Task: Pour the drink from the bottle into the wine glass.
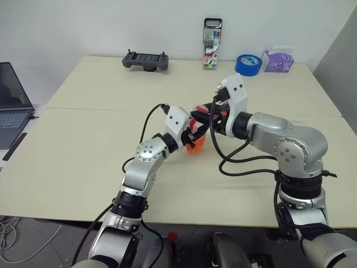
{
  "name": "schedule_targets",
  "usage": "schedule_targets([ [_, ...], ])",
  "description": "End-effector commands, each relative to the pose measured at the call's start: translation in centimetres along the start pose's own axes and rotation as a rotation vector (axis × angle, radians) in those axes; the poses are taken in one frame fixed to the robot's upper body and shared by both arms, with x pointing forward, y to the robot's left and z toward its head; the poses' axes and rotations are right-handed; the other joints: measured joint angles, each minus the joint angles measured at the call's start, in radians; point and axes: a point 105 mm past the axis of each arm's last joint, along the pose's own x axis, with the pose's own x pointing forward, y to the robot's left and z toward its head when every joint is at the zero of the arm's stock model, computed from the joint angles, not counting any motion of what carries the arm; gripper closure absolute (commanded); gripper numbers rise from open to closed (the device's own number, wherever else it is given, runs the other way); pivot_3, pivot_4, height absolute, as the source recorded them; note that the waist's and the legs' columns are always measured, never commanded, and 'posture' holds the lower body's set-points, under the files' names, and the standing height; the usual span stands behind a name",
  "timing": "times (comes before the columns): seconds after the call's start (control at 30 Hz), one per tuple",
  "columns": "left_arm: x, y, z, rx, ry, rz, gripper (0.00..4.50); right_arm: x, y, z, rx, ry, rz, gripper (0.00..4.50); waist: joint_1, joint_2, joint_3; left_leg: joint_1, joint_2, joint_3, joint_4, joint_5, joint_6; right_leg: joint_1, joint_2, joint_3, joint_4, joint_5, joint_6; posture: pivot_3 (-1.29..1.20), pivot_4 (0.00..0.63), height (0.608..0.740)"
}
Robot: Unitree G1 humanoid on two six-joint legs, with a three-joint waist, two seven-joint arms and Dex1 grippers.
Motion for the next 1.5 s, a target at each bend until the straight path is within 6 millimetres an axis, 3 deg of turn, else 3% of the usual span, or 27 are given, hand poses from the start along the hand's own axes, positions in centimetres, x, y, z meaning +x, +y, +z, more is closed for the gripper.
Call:
schedule_targets([
  [0.03, 0.0, -0.6, 1.7, 0.035, -0.063, -0.025, 2.52, -0.8, -1.0, 1.9, -0.039, -0.068, -0.064, 2.62, 0.0, 0.0, 0.0, 0.0, 0.0, 0.0, 0.0, 0.0, 0.0, 0.0, 0.0, 0.0, 0.0, 0.0, 0.0, 0.0, 0.15, 0.74],
  [0.1, 0.0, -0.9, 2.0, 0.027, -0.074, -0.053, 2.52, -1.3, -0.9, 2.4, -0.071, -0.085, -0.021, 2.62, 0.0, 0.0, 0.0, 0.0, 0.0, 0.0, 0.0, 0.0, 0.0, 0.0, 0.0, 0.0, 0.0, 0.0, 0.0, 0.0, 0.15, 0.74],
  [0.2, -0.2, -1.4, 3.1, -0.004, -0.108, -0.118, 2.54, -2.7, 0.6, 3.1, -0.1, -0.1, 0.188, 2.62, 0.001, 0.0, 0.0, -0.001, 0.0, 0.0, 0.0, 0.0, 0.0, 0.0, 0.0, -0.001, 0.0, 0.0, 0.0, 0.0, 0.15, 0.74],
  [0.27, -0.7, -2.7, 4.6, -0.087, -0.131, -0.242, 2.55, -6.0, 3.9, 1.7, -0.209, -0.025, 0.519, 2.62, 0.004, 0.0, 0.001, -0.001, -0.001, 0.0, 0.0, 0.0, 0.0, 0.0, 0.0, -0.001, -0.002, 0.0, 0.0, 0.0, 0.15, 0.74],
  [0.3, -1.0, -3.2, 5.3, -0.118, -0.138, -0.299, 2.56, -6.9, 4.3, 1.3, -0.242, 0.013, 0.594, 2.62, 0.007, 0.001, 0.001, -0.002, -0.001, 0.0, 0.0, 0.0, 0.0, 0.0, 0.0, -0.001, -0.003, 0.0, 0.0, 0.0, 0.15, 0.74],
  [0.4, -1.8, -4.3, 6.4, -0.15, -0.131, -0.407, 2.56, -7.2, 3.5, 1.5, -0.276, 0.02, 0.623, 2.62, -0.004, 0.002, 0.002, 0.0, -0.001, 0.001, 0.0, -0.002, 0.003, 0.004, 0.0, -0.002, -0.006, -0.001, 0.001, 0.0, 0.15, 0.74],
  [0.57, -3.1, -5.3, 7.4, -0.216, -0.106, -0.521, 2.56, -8.2, 4.4, 1.3, -0.312, 0.032, 0.756, 2.62, -0.013, 0.003, 0.003, 0.005, 0.001, 0.003, 0.0, -0.002, 0.003, 0.005, 0.005, 0.0, -0.001, -0.001, 0.001, 0.0, 0.15, 0.74],
  [0.77, -2.8, -5.1, 6.6, -0.184, -0.075, -0.499, 2.56, -7.8, 4.0, 2.2, -0.294, -0.004, 0.726, 2.62, -0.004, 0.003, 0.003, 0.006, 0.002, 0.001, 0.0, -0.001, 0.003, 0.005, 0.006, 0.0, 0.0, 0.0, 0.0, 0.0, 0.15, 0.74],
  [1.0, -2.2, -4.7, 5.6, -0.12, -0.052, -0.461, 2.58, -7.0, 3.1, 3.7, -0.317, -0.074, 0.581, 0.24, 0.0, 0.003, 0.003, 0.004, 0.001, 0.001, 0.001, -0.001, 0.003, 0.005, 0.001, 0.001, -0.002, 0.0, 0.0, 0.0, 0.15, 0.74],
  [1.17, -1.8, -4.1, 5.2, -0.103, -0.065, -0.421, 2.58, -5.6, 1.4, 5.6, -0.333, -0.157, 0.288, 0.22, 0.0, 0.003, 0.003, 0.004, 0.001, 0.001, 0.0, -0.001, 0.002, 0.005, 0.001, 0.001, -0.002, 0.0, 0.0, 0.0, 0.15, 0.74],
  [1.5, -1.4, -3.7, 5.1, -0.072, -0.091, -0.402, 2.58, -5.8, 2.0, 3.6, -0.222, -0.102, 0.097, 0.22, 0.002, 0.003, 0.003, 0.0, 0.0, -0.002, 0.0, -0.001, 0.002, 0.002, -0.003, 0.001, -0.002, 0.0, 0.0, 0.0, 0.15, 0.74],
])
